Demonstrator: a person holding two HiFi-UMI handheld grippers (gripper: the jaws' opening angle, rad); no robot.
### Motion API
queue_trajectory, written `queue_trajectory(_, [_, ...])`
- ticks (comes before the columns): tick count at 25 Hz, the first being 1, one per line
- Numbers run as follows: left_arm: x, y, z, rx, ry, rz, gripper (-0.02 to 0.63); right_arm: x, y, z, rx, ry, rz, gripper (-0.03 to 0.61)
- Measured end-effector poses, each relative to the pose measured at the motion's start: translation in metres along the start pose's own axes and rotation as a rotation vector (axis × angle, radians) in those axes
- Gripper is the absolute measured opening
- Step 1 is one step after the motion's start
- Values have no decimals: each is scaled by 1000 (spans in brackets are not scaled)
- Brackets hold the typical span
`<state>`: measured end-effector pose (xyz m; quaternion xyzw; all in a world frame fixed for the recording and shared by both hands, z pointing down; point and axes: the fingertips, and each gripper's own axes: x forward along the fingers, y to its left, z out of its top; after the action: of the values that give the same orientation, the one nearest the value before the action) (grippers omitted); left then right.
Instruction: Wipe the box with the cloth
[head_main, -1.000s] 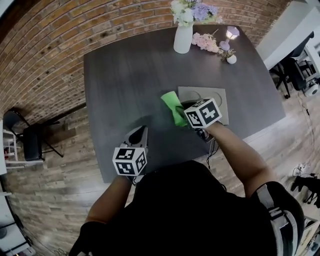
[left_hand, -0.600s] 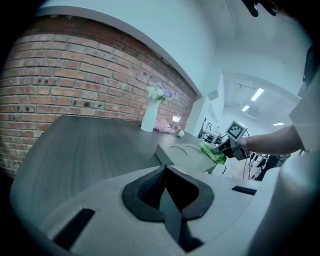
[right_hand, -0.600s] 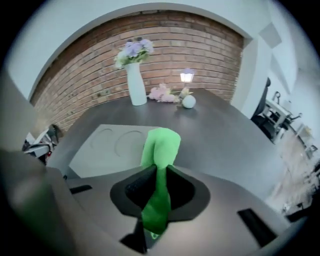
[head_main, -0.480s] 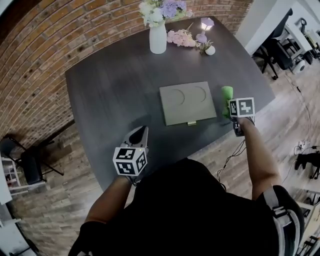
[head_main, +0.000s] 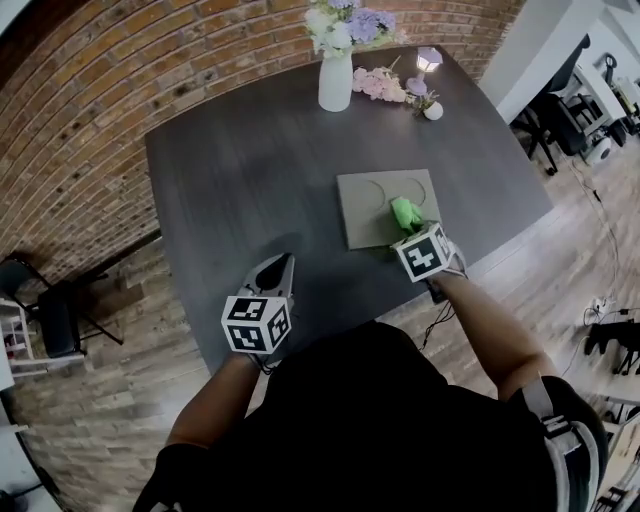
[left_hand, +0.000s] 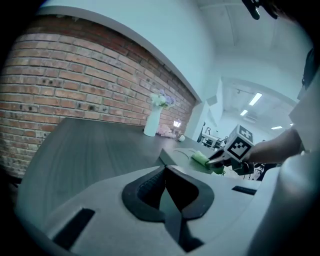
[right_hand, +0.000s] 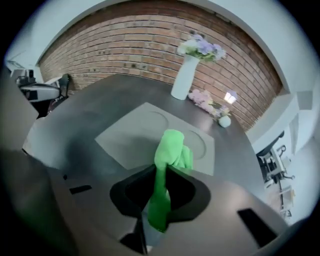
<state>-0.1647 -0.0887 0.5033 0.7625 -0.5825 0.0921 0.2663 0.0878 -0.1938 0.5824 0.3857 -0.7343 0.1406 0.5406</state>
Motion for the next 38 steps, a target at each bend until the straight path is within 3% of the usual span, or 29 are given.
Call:
queue_trajectory(3, [-18, 19, -3, -31, -17, 37, 9, -13, 70, 46, -101, -141, 113, 58])
queue_trajectory(5, [-28, 28, -5, -44, -29, 52, 9, -27, 123, 68, -117, -194, 267, 58])
queue_trajectory(9, [-46, 45, 4, -92, -87, 72, 9, -84, 223, 103, 50, -320, 783, 58])
queue_trajectory(11, [-54, 54, 20, -63, -131, 94, 9, -110, 231, 125, 96, -404, 852, 58])
queue_trajectory(14, [-61, 54, 51, 44, -191, 103, 9, -130, 200, 154, 114, -532, 771, 58])
queue_trajectory(18, [-58, 29, 91, 97, -269, 79, 9, -157, 122, 173, 182, -684, 601, 58])
queue_trajectory(24, [-36, -35, 155, 154, -358, 57, 9, -224, -5, 178, 85, -957, 252, 58])
queue_trajectory(27, [-19, -80, 162, 157, -355, 41, 9, -246, -51, 161, 81, -1044, 123, 57])
queue_trajectory(33, [8, -176, 138, 208, -300, 10, 9, -254, -87, 116, 121, -1107, 105, 55])
queue_trajectory(38, [11, -202, 120, 232, -261, 27, 9, -246, -99, 88, 130, -1104, 124, 55])
